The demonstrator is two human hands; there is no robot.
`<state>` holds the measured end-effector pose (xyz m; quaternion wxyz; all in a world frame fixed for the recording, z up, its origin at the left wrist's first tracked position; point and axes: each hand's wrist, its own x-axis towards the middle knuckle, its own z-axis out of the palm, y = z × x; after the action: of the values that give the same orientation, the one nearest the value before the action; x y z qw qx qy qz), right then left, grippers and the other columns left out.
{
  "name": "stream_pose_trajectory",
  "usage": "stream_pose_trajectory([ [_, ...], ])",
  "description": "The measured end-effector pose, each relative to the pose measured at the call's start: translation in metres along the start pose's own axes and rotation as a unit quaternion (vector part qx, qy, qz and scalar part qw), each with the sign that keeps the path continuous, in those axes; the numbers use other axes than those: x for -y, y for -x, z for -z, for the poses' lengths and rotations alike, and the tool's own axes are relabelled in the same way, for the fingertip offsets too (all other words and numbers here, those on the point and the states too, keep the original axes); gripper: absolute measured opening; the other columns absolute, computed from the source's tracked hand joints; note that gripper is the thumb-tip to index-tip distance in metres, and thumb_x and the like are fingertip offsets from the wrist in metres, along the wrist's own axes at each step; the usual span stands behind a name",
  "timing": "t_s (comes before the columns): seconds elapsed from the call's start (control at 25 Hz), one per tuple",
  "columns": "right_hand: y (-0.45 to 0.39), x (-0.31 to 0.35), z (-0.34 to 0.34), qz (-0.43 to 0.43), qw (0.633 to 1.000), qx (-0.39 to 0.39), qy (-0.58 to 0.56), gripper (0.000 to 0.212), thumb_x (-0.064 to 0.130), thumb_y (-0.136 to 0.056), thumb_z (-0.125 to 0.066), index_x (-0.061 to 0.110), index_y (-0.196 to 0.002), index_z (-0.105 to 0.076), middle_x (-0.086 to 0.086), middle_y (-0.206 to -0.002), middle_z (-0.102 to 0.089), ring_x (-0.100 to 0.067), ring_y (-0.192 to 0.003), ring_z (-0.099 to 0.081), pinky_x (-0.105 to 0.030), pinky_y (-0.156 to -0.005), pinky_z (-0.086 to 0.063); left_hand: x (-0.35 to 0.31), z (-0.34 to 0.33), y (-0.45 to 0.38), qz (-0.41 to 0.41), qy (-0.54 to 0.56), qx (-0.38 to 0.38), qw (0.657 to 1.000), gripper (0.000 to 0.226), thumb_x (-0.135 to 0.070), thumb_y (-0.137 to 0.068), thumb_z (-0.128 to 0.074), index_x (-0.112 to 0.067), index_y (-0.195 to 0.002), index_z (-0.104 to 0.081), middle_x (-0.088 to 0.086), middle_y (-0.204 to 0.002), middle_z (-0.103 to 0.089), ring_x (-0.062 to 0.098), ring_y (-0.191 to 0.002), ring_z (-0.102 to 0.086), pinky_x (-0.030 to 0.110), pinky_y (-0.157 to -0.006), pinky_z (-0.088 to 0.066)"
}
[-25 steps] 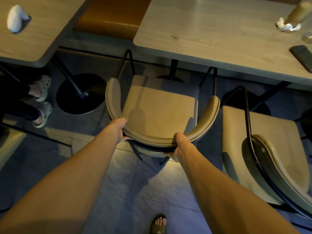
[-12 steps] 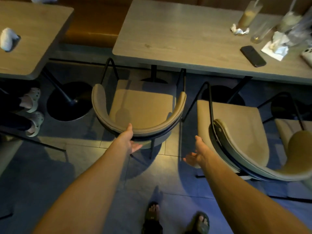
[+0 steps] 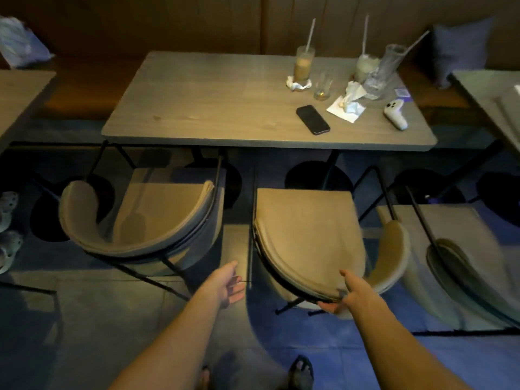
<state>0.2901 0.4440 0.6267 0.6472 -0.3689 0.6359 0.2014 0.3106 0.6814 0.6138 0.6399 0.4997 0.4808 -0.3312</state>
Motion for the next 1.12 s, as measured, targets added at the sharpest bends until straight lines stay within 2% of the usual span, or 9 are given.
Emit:
stream_pose_trajectory([
  [0.08, -0.010, 0.025, 0.031, 0.001, 1.000, -0.021, 0.003, 0.053, 0.035, -0.097, -0.054, 0.010, -0.142, -0.042, -0.014, -0.140, -0.050, -0.039, -0.123, -0.050, -0.049, -0.099, -0.044, 0.014, -0.049, 0.006, 0.013, -0.016, -0.004, 1.000, 0.061, -0.037, -0.094, -0.058, -0.010, -0.145, -0.039, 0.014, -0.150, -0.039, 0.031, -0.135, -0.042, 0.046, -0.102, -0.043],
  [0.16, -0.020, 0.045, 0.051, 0.009, 0.999, -0.001, 0.032, 0.041, 0.032, -0.099, -0.050, 0.011, -0.134, -0.046, -0.016, -0.115, -0.057, -0.040, -0.099, -0.055, -0.048, -0.090, -0.042, 0.020, -0.083, 0.009, 0.024, -0.021, 0.005, 0.999, 0.068, -0.039, -0.090, -0.062, -0.013, -0.147, -0.035, 0.014, -0.156, -0.028, 0.033, -0.140, -0.033, 0.049, -0.103, -0.044],
  [0.4, -0.059, 0.101, 0.077, -0.009, 0.996, -0.015, 0.084, 0.044, 0.027, -0.098, -0.054, 0.007, -0.136, -0.044, -0.019, -0.136, -0.050, -0.046, -0.129, -0.044, -0.068, -0.097, -0.036, 0.001, -0.123, -0.025, 0.046, -0.027, -0.010, 0.999, 0.067, -0.041, -0.090, -0.062, -0.015, -0.147, -0.036, 0.009, -0.154, -0.032, 0.037, -0.139, -0.033, 0.059, -0.108, -0.032],
  [0.52, -0.081, 0.117, 0.084, -0.029, 0.992, -0.026, 0.121, 0.045, 0.023, -0.098, -0.053, 0.008, -0.139, -0.042, -0.018, -0.143, -0.046, -0.050, -0.130, -0.040, -0.074, -0.099, -0.031, -0.014, -0.132, -0.051, 0.065, -0.019, -0.010, 0.998, 0.059, -0.037, -0.089, -0.065, -0.012, -0.139, -0.046, 0.012, -0.137, -0.053, 0.037, -0.124, -0.052, 0.059, -0.099, -0.041],
  [0.64, -0.100, 0.121, 0.082, -0.035, 0.984, -0.039, 0.170, 0.041, 0.017, -0.102, -0.044, 0.004, -0.141, -0.041, -0.018, -0.143, -0.049, -0.049, -0.131, -0.041, -0.073, -0.099, -0.033, -0.018, -0.135, -0.060, 0.090, 0.008, -0.035, 0.995, 0.033, -0.023, -0.095, -0.058, -0.008, -0.125, -0.053, 0.015, -0.097, -0.063, 0.035, -0.113, -0.059, 0.056, -0.090, -0.047],
  [0.76, -0.098, 0.117, 0.073, -0.033, 0.973, -0.059, 0.221, 0.030, 0.014, -0.105, -0.036, -0.002, -0.126, -0.049, -0.021, -0.105, -0.060, -0.049, -0.130, -0.043, -0.065, -0.077, -0.050, -0.024, -0.134, -0.060, 0.106, 0.011, -0.041, 0.994, 0.014, -0.013, -0.098, -0.051, -0.007, -0.110, -0.053, 0.015, -0.099, -0.060, 0.034, -0.120, -0.056, 0.058, -0.095, -0.044],
  [0.88, -0.102, 0.117, 0.070, -0.040, 0.972, -0.048, 0.227, 0.027, 0.012, -0.105, -0.034, -0.004, -0.118, -0.052, -0.017, -0.085, -0.054, -0.049, -0.118, -0.051, -0.068, -0.046, -0.046, -0.028, -0.132, -0.060, 0.105, 0.004, -0.047, 0.993, 0.009, -0.008, -0.098, -0.048, -0.003, -0.093, -0.052, 0.015, -0.096, -0.059, 0.033, -0.116, -0.057, 0.057, -0.096, -0.043],
  [1.04, -0.095, 0.116, 0.050, -0.040, 0.965, -0.044, 0.254, 0.023, 0.011, -0.103, -0.039, -0.003, -0.120, -0.048, -0.018, -0.081, -0.054, -0.051, -0.123, -0.049, -0.067, -0.072, -0.048, -0.044, -0.119, -0.061, 0.094, 0.010, -0.047, 0.994, 0.009, -0.007, -0.098, -0.048, -0.002, -0.092, -0.052, 0.015, -0.081, -0.057, 0.034, -0.120, -0.056, 0.058, -0.095, -0.043],
  [1.12, -0.089, 0.117, 0.035, -0.032, 0.965, -0.037, 0.256, 0.023, 0.009, -0.103, -0.041, -0.003, -0.120, -0.051, -0.016, -0.080, -0.055, -0.050, -0.115, -0.053, -0.060, -0.068, -0.056, -0.056, -0.109, -0.066, 0.089, 0.006, -0.054, 0.995, 0.016, -0.006, -0.099, -0.048, -0.001, -0.083, -0.049, 0.015, -0.084, -0.057, 0.033, -0.120, -0.056, 0.058, -0.096, -0.042],
])
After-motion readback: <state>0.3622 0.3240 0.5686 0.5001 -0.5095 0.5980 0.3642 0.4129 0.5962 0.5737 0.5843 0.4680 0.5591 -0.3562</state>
